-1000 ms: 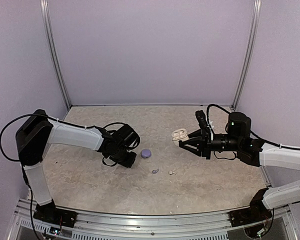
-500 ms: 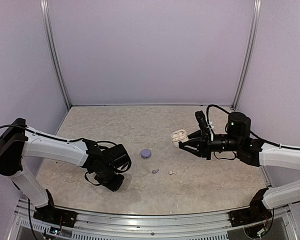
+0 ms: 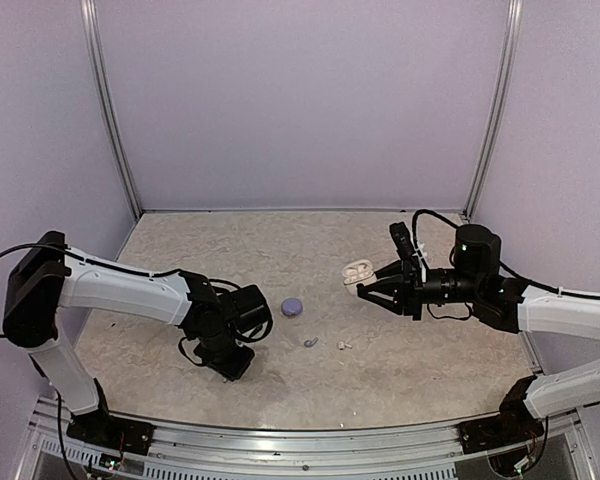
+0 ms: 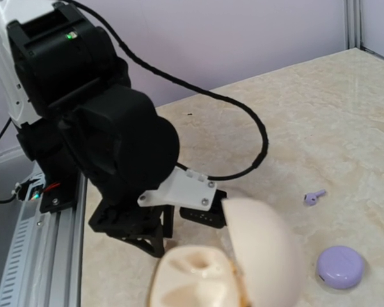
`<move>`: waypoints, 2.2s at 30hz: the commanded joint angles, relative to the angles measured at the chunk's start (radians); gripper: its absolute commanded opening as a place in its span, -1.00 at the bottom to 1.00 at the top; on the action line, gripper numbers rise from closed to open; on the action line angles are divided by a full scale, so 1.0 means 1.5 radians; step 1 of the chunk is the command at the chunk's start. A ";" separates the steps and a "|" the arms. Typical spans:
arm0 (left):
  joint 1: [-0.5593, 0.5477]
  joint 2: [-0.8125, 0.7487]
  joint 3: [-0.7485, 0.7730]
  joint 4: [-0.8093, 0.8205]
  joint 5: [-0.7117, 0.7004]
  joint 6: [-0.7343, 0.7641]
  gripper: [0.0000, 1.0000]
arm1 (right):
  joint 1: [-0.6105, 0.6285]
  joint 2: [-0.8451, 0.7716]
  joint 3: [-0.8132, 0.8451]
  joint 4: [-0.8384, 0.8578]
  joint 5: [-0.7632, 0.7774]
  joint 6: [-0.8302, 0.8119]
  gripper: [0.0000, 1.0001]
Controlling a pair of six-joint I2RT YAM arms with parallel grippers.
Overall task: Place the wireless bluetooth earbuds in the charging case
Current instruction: Adjust the left earbud at the center of the board, then pick up the left earbud from the center of the board, then place the left earbud in the left side groove of the charging case.
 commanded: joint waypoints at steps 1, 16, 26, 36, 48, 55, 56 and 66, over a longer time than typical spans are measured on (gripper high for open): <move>0.001 0.015 0.022 -0.024 -0.003 0.023 -0.35 | -0.005 -0.005 0.003 0.005 -0.005 -0.007 -1.00; 0.013 0.020 0.016 -0.019 0.010 0.033 -0.54 | -0.006 -0.009 0.002 0.000 0.000 -0.010 -1.00; 0.021 -0.030 0.001 0.057 -0.024 0.034 -0.66 | -0.005 -0.008 -0.003 0.013 0.014 -0.006 -1.00; 0.012 -0.202 -0.047 0.395 -0.083 0.097 -0.68 | -0.006 0.003 -0.014 0.098 0.024 -0.009 -1.00; -0.079 -0.346 -0.168 0.842 -0.069 0.235 -0.67 | -0.004 -0.021 -0.055 0.223 0.000 -0.044 -1.00; -0.126 -0.322 -0.165 0.973 -0.033 0.292 -0.67 | 0.015 -0.047 -0.098 0.295 -0.004 -0.106 -1.00; -0.128 -0.312 -0.162 0.984 -0.027 0.296 -0.67 | 0.019 -0.048 -0.099 0.298 -0.005 -0.120 -1.00; -0.146 -0.237 -0.120 1.034 -0.023 0.343 -0.67 | 0.066 -0.037 -0.086 0.287 0.031 -0.156 -1.00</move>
